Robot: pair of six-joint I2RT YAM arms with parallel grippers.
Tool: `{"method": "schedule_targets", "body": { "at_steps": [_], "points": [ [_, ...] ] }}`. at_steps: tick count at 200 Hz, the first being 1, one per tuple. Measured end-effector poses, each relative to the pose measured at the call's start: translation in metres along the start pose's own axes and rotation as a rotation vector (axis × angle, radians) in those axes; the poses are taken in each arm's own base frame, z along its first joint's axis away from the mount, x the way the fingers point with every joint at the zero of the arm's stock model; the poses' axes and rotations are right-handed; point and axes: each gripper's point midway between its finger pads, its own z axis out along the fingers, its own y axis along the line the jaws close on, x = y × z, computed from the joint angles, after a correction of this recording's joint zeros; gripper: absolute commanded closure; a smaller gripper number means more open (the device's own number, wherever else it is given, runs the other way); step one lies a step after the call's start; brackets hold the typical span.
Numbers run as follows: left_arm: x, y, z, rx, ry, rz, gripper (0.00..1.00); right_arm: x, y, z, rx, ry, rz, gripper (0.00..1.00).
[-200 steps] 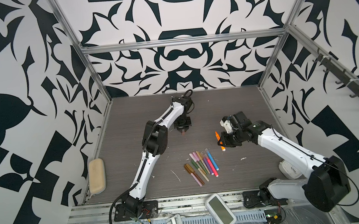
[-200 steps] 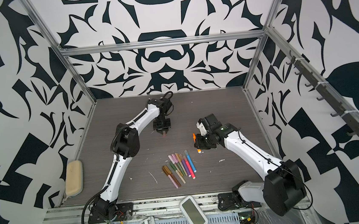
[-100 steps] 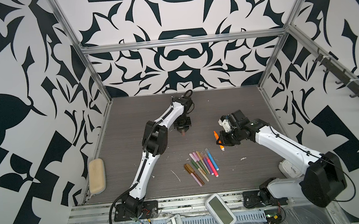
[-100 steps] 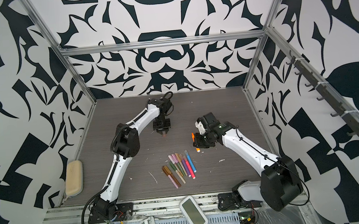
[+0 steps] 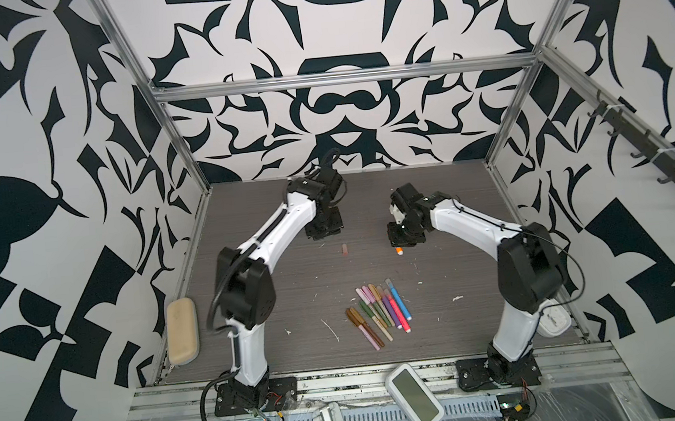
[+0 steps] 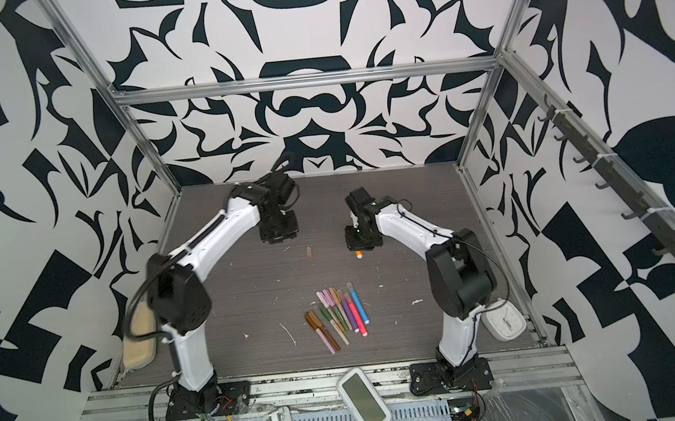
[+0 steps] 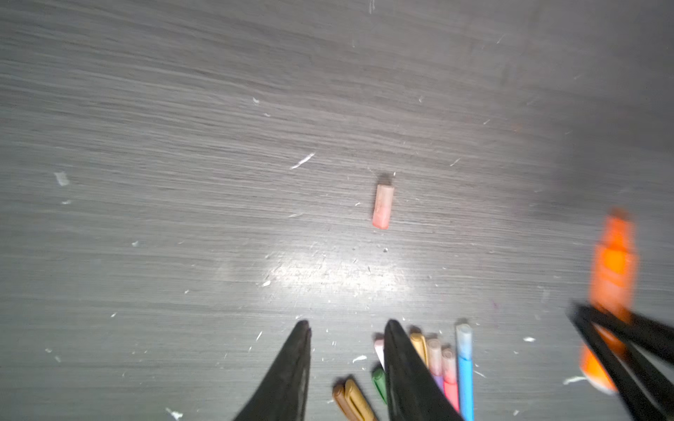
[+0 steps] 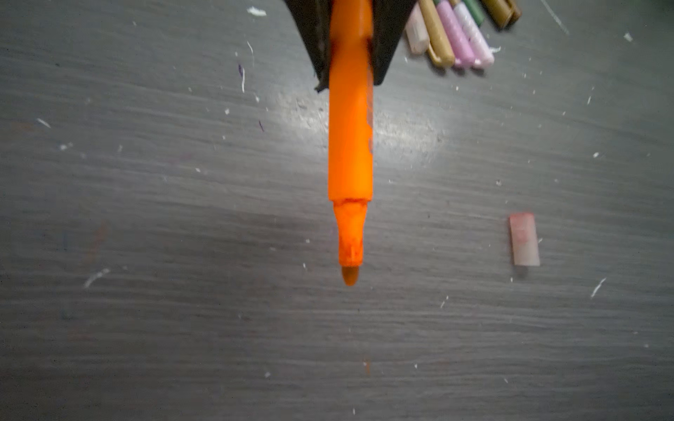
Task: Open the pen caps
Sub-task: 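Drop the cap with the left gripper while the right lowers the highlighter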
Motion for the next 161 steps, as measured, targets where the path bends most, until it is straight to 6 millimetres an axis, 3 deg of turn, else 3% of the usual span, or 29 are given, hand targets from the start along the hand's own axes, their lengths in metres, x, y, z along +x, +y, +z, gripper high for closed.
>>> {"method": "schedule_targets", "body": {
  "at_steps": [15, 32, 77, 119, 161],
  "points": [
    [0.004, 0.011, -0.021, 0.022, -0.058, -0.017, 0.61, -0.011, 0.009, 0.015, 0.022, 0.007, 0.0, 1.0],
    [0.01, 0.021, -0.031, 0.034, -0.092, -0.033, 0.61, -0.02, 0.019, 0.032, 0.042, 0.01, 0.003, 1.0],
    [0.024, 0.05, -0.016, 0.021, -0.099, -0.08, 0.62, -0.025, 0.044, 0.064, 0.089, 0.025, 0.003, 1.0],
    [0.006, 0.069, -0.025, 0.075, -0.177, -0.184, 0.64, -0.015, 0.052, 0.073, 0.115, 0.04, 0.021, 1.0],
    [-0.003, 0.068, -0.03, 0.112, -0.202, -0.184, 0.64, -0.01, 0.05, 0.08, 0.104, 0.048, 0.051, 0.75]
  ]
}}
